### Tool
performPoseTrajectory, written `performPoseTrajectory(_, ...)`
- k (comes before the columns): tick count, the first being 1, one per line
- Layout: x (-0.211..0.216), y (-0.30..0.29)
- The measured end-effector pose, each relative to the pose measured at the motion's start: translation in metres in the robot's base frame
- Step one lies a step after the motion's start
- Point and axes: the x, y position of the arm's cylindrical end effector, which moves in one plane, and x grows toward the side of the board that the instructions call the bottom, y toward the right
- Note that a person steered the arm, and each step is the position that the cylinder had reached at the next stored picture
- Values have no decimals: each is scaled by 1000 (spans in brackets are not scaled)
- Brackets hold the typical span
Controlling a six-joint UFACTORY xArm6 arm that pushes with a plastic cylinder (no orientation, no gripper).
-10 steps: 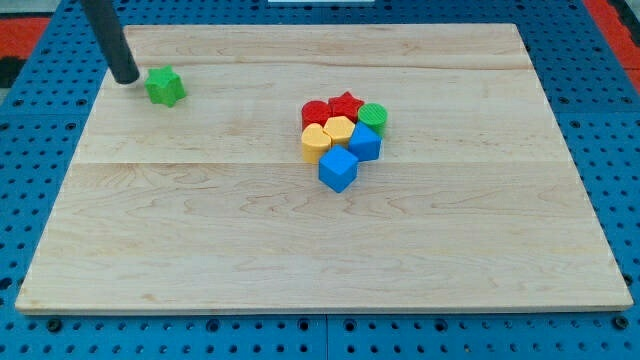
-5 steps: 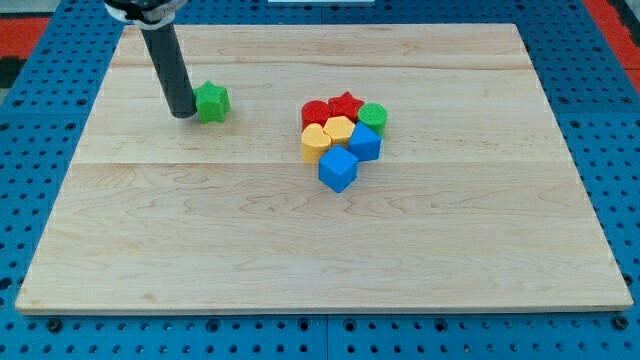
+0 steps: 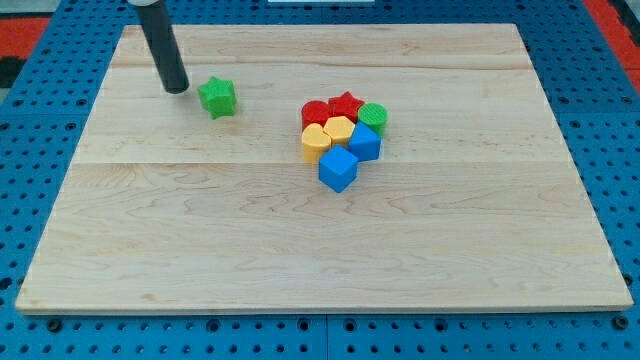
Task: Push the green star towards the center of the board
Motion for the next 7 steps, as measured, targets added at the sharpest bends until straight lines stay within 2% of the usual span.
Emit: performPoseTrajectory(7,66,108)
